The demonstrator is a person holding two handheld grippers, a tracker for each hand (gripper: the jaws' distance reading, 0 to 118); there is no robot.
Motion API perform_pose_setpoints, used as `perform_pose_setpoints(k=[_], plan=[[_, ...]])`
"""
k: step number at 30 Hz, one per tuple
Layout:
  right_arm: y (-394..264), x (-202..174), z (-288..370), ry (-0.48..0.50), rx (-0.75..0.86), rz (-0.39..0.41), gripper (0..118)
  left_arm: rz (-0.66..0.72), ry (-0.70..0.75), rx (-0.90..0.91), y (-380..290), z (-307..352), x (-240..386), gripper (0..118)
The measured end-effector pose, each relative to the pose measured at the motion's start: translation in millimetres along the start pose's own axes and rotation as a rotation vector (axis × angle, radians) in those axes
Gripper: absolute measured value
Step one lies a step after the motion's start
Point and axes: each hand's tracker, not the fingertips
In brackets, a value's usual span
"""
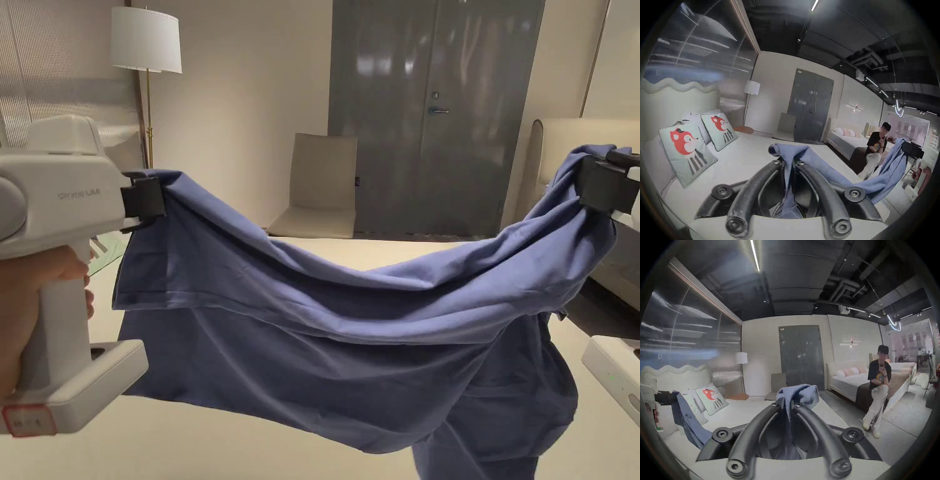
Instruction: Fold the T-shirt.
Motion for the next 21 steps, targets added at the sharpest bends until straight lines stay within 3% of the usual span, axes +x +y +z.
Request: perform_pose_setpoints(k=[3, 10, 21], plan=[[6.6, 3.9, -24.6, -0.058, 0.016, 0.035, 7, -0.008, 0.006, 0.004, 13.3, -34.1, 1.2, 2], [15.4, 21.3, -101.2, -0.113, 0.015, -0.004, 7, -0.018, 0.019, -0.001, 36.8, -121.5, 5.7, 2], [5.7, 26.9, -177.8, -0.143, 0.055, 0.008, 7, 0.032, 0.075, 0.069, 36.3, -206.1, -4.2, 2]])
